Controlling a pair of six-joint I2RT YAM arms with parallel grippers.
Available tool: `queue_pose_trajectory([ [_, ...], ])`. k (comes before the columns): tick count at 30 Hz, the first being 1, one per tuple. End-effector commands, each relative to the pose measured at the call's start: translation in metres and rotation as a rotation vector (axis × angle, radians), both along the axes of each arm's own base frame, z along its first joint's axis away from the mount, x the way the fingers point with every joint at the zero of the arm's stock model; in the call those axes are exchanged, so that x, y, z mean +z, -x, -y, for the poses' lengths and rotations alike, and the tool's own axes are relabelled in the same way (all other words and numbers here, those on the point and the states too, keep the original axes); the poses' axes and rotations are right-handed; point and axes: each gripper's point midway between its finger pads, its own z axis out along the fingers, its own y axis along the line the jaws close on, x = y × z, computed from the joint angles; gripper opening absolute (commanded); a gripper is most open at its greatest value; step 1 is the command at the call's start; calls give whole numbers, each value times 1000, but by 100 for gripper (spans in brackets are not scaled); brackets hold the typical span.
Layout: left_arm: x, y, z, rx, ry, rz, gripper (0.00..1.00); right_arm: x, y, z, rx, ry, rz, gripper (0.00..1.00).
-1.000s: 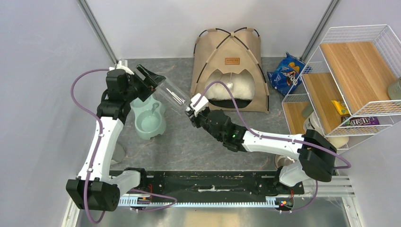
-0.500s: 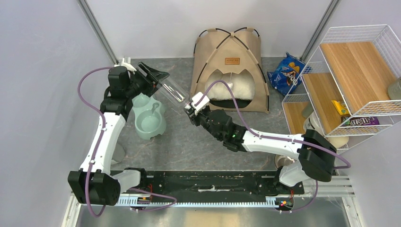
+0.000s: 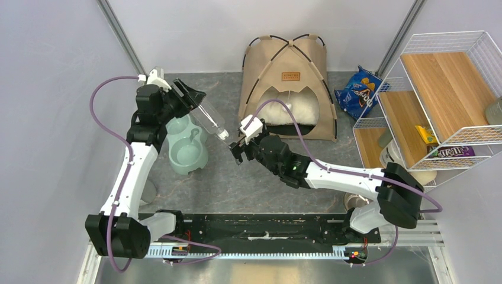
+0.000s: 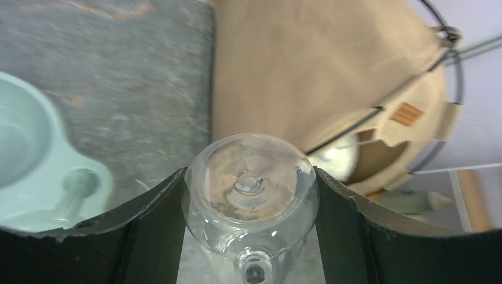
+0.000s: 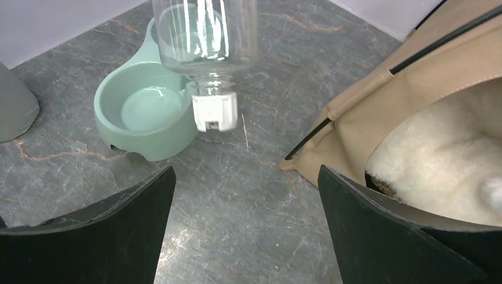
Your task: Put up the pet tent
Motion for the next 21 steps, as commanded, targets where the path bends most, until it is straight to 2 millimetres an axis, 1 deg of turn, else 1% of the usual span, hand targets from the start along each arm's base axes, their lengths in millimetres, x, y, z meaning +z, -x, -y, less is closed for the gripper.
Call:
queue_pose_trajectory([
  [1, 3, -9, -41, 128, -277, 153, 38, 18, 2, 19, -35, -67, -54, 97],
  [5, -11, -13, -62, 194, -420, 227, 38, -1, -6, 43, -120, -61, -134, 97],
  [7, -10, -14, -75, 254, -467, 254, 37, -6, -10, 54, -155, -68, -167, 97],
  [10, -8, -17, -83, 286, -521, 302, 37, -9, -14, 66, -187, -73, -190, 97],
  [16, 4, -22, -86, 312, -560, 392, 36, -10, -23, 82, -231, -73, -205, 97],
  [21, -7, -30, -88, 315, -601, 419, 36, -11, -30, 91, -263, -77, -215, 97],
])
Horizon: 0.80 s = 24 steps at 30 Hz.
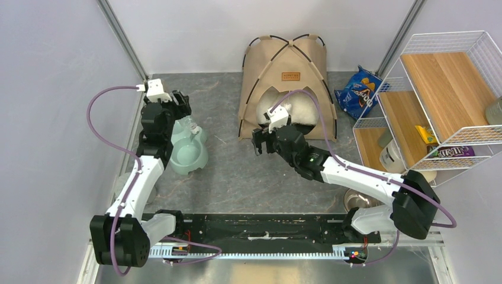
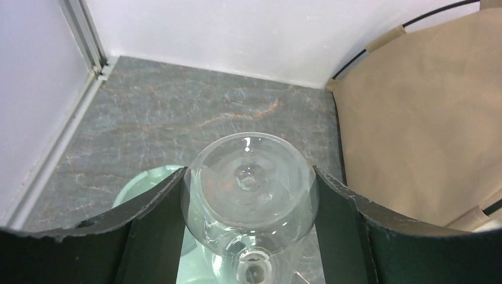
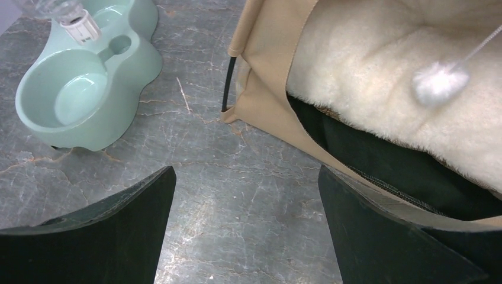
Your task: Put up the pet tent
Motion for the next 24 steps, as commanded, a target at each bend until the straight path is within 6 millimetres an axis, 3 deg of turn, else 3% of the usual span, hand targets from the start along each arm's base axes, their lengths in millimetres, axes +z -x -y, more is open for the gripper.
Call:
queue_pose_trajectory([
  [1, 23, -8, -7, 23, -83, 143, 36, 13, -5, 11, -46, -40, 8, 97],
  [15, -2, -7, 8, -74, -143, 236, 36, 10, -8, 29, -92, -42, -13, 97],
  [24, -13, -8, 3, -48, -169, 261, 36, 5, -10, 32, -96, -27, -29, 97],
])
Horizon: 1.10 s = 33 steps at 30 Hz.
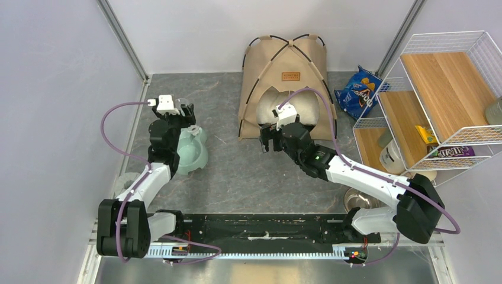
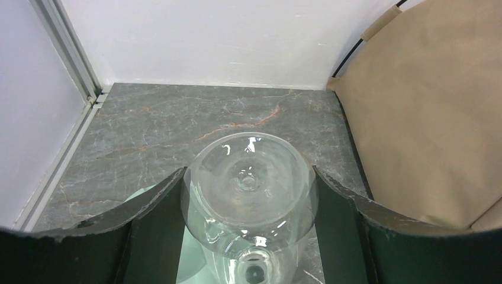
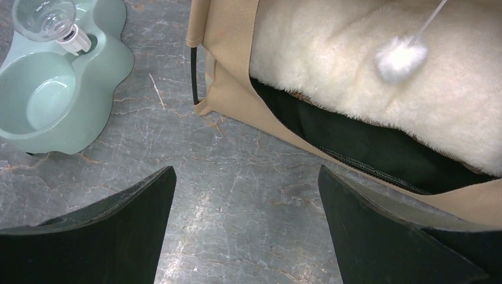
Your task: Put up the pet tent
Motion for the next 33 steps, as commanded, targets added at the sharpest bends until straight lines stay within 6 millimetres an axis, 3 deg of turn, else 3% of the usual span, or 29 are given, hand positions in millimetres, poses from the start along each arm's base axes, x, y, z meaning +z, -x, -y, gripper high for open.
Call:
queue_pose_trajectory([
  [1, 22, -3, -2, 10, -50, 116, 36, 11, -3, 4, -21, -29, 15, 97],
  [23, -23, -4, 17, -17, -86, 75, 38, 5, -9, 7, -40, -26, 0, 97],
  [33, -14, -29, 22, 32, -82, 153, 38, 3, -12, 18, -78, -2, -9, 97],
])
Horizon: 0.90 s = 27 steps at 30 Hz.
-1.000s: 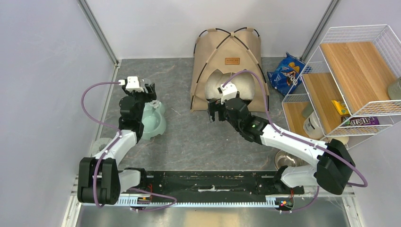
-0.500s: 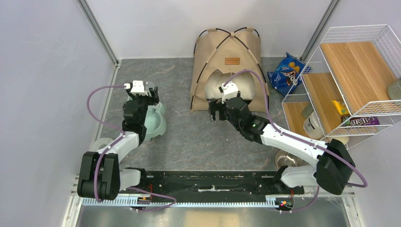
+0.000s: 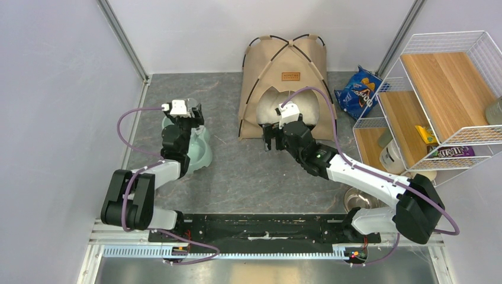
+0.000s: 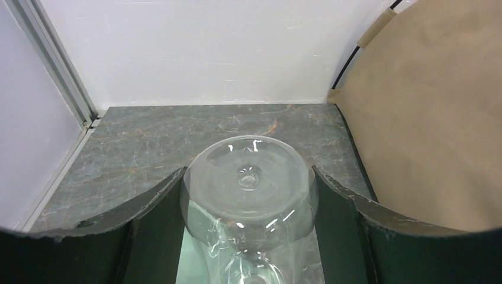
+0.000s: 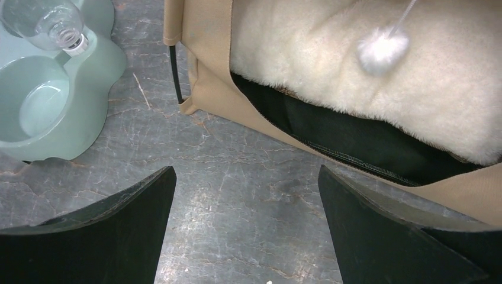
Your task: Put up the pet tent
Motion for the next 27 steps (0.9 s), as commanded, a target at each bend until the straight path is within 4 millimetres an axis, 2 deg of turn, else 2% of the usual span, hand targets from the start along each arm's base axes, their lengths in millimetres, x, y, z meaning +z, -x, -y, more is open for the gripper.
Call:
queue_pose_trajectory([
  [1, 12, -15, 1, 37, -22, 68, 38, 8, -6, 8, -46, -6, 9, 97],
  [10, 13, -31, 7, 52, -30, 90, 40, 0, -7, 25, -111, -7, -28, 97],
  [17, 14, -29, 2, 100, 21, 60, 72, -7, -6, 36, -155, 4, -63, 97],
  [18, 15, -28, 2, 102, 26, 58, 81, -8, -6, 39, -167, 5, -72, 97],
  [27, 28, -7, -13, 164, 79, 25, 86, -11, 2, 65, -254, 35, -167, 97],
])
